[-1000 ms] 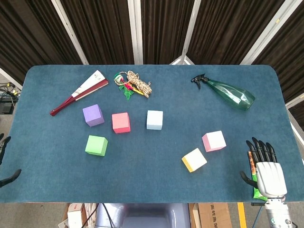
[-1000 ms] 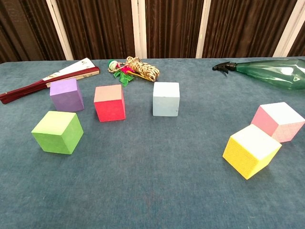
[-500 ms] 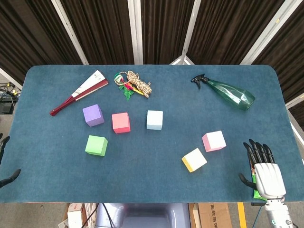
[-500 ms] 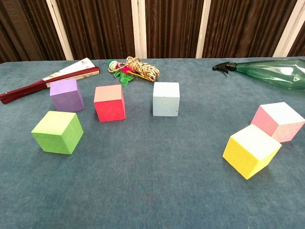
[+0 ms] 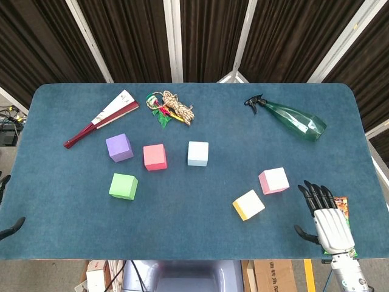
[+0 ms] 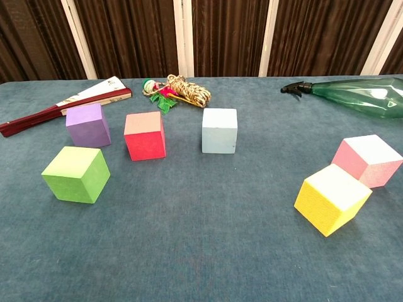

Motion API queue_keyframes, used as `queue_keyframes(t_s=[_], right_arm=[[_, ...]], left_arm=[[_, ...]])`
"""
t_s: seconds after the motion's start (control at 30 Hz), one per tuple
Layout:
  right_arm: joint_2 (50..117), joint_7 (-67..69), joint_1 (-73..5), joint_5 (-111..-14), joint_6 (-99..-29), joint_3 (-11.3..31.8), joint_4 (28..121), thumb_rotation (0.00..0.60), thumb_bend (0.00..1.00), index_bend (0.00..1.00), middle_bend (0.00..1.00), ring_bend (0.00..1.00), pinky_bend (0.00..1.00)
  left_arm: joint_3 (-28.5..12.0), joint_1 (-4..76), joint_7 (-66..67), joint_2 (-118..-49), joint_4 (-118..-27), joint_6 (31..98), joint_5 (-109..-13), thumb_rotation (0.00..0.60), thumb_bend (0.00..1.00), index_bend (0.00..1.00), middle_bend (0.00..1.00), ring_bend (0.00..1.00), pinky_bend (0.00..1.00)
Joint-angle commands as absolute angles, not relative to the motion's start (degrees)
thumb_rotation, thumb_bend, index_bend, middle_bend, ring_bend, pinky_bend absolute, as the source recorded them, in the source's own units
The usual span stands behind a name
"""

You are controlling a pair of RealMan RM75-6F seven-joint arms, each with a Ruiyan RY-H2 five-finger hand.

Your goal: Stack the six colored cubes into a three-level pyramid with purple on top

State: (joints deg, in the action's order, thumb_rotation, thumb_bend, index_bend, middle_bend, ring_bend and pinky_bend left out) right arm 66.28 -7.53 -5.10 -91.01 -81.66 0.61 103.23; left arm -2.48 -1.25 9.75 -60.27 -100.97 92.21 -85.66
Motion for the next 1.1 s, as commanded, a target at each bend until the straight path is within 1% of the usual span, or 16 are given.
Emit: queue_keyframes(t_s=[0.03,0.17,0.33,0.5,0.7,0.93,1.0,1.1], right_arm=[[65.67,-8.87,-6.35,-91.53,-80.22,0.87,104.27,0.600,0.25,0.06,0.03,0.02,0.05],[64.56,-9.71,-7.20,-91.40,-78.94,0.92,106.30,0.600,0.25,0.06,0.03,0.02,0.05],[62.76,-7.91,-8.18,-93.09,-77.33,-0.11,109.55,0.600,0.25,0.06,0.03,0.02,0.05],[62.79,-11.49,-7.50,-93.11,-78.67,-0.17,112.07,0.600,0.25,0.06,0.03,0.02,0.05],[65.29,-12.30,-5.19,-94.44,-82.29,-1.18,110.23,0.600,0.25,0.06,0.03,0.02,0.05],[66.33,-11.24,-4.64,-95.70,-83.08,-1.94,108.01,0.600,0.25,0.06,0.03,0.02,0.05],[66.50,-11.25,-4.61,-95.72,-83.07,-1.98,107.64,0.600,0.25,0.06,0.03,0.02,0.05],[67.17,-11.56,-4.59,-95.39,-82.90,-1.94,106.94,0.600,0.25,0.06,0.03,0.02,0.05]], left_arm=[[-2.65,-1.21,9.70,-60.36,-100.82,92.36,-85.66,0.600,0.25,0.01,0.00,0.00,0.00],[-2.81,-1.28,9.72,-60.73,-100.41,93.00,-86.16,0.600,0.25,0.01,0.00,0.00,0.00],[-2.78,-1.02,10.18,-61.08,-100.05,92.78,-86.55,0.600,0.25,0.01,0.00,0.00,0.00],[-3.16,0.03,10.35,-61.01,-99.61,90.38,-84.94,0.600,0.25,0.01,0.00,0.00,0.00],[-3.50,0.42,8.33,-60.09,-99.70,89.53,-84.25,0.600,0.25,0.01,0.00,0.00,0.00],[-4.07,1.05,8.63,-59.38,-100.69,88.91,-83.61,0.600,0.25,0.01,0.00,0.00,0.00],[-4.41,1.83,9.32,-59.16,-101.08,87.81,-83.12,0.600,0.24,0.01,0.00,0.00,0.00],[-5.31,4.09,11.34,-58.42,-102.29,84.17,-81.23,0.600,0.24,0.01,0.00,0.00,0.00]])
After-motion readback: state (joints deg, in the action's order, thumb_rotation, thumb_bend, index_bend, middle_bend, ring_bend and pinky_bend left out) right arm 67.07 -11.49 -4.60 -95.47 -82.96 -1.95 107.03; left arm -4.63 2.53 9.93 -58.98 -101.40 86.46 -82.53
